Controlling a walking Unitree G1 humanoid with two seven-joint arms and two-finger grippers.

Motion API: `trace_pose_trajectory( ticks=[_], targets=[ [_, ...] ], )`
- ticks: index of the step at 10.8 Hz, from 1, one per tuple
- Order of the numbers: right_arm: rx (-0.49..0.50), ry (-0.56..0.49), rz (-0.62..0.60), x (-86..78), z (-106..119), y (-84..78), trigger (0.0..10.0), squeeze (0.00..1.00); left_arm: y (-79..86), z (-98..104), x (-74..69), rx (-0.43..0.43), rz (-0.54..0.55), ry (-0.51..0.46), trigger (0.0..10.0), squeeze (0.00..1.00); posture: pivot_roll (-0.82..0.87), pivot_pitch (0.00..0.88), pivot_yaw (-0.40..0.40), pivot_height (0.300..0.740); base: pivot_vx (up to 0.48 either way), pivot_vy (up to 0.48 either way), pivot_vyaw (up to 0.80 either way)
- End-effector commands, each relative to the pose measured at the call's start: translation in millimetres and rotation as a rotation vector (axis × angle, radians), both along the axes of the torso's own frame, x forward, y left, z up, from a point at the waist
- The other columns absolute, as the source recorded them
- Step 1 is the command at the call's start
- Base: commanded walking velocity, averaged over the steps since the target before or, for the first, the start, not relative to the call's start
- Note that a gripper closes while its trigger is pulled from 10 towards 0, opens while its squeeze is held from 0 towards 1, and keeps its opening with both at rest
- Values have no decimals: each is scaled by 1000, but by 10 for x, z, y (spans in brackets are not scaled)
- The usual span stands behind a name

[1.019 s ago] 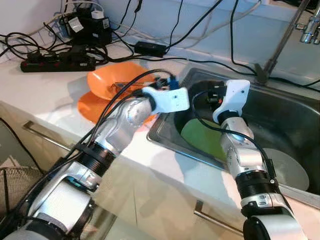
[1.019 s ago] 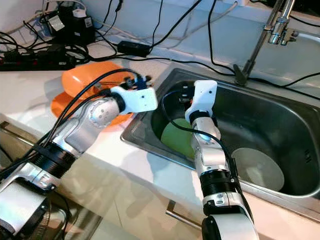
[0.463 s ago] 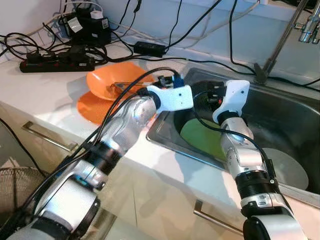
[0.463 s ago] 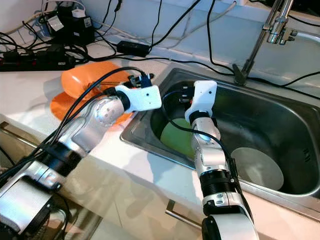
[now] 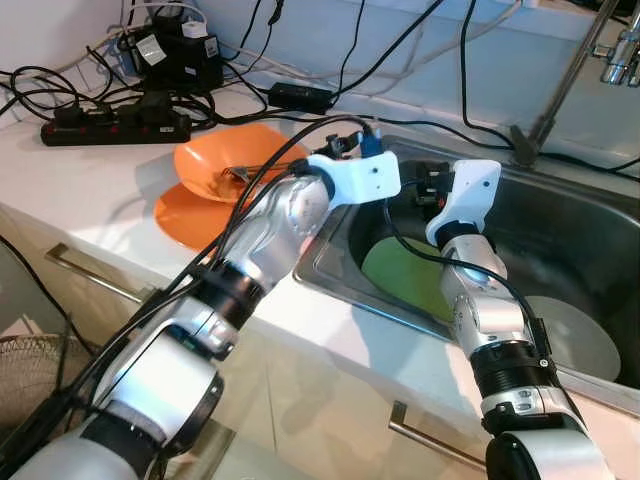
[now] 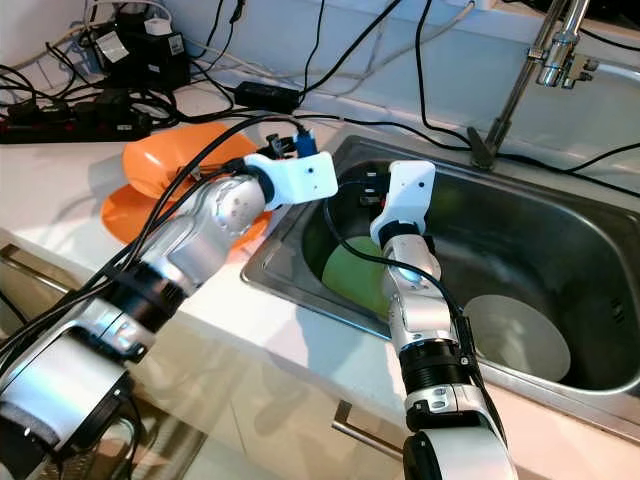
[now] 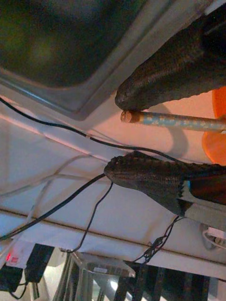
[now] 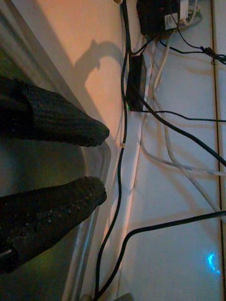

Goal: Kitchen organization

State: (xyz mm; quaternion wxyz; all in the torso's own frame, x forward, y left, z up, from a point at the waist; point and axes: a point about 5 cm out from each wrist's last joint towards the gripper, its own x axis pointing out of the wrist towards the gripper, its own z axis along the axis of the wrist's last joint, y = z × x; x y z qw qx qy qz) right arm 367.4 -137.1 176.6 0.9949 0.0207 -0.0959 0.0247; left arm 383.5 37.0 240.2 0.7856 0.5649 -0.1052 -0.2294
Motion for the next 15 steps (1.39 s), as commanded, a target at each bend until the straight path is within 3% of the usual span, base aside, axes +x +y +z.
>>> trace_pose_trajectory(
  ticks=[1, 5, 11, 12, 13, 15],
  targets=[
    [6, -25, -5, 12, 60, -11, 10000, 0, -55, 46, 1, 7, -8, -5, 10000, 0, 242, 12, -10, 740, 0, 0, 0],
    [9, -24, -11, 19, 62, -17, 10000, 0, -17, -84, -27, 17, 4, 70, 10000, 0, 251, 17, -12, 740, 0, 0, 0],
    [11, -27, -13, 20, 64, -20, 10000, 0, 77, -157, 78, 22, 98, 76, 10000, 0, 243, 16, -11, 740, 0, 0, 0],
    [10, -27, -15, 17, 64, -22, 10000, 0, 79, -170, 93, 23, 103, 75, 8078, 0, 236, 15, -9, 740, 0, 0, 0],
    [9, -28, -17, 15, 65, -28, 10000, 0, 77, -164, 102, 16, 105, 68, 0, 0, 233, 15, -8, 740, 0, 0, 0],
    [9, -28, -22, 12, 63, -43, 10000, 0, 64, -107, 114, 9, 103, 27, 0, 0, 234, 12, -10, 740, 0, 0, 0]
  ],
)
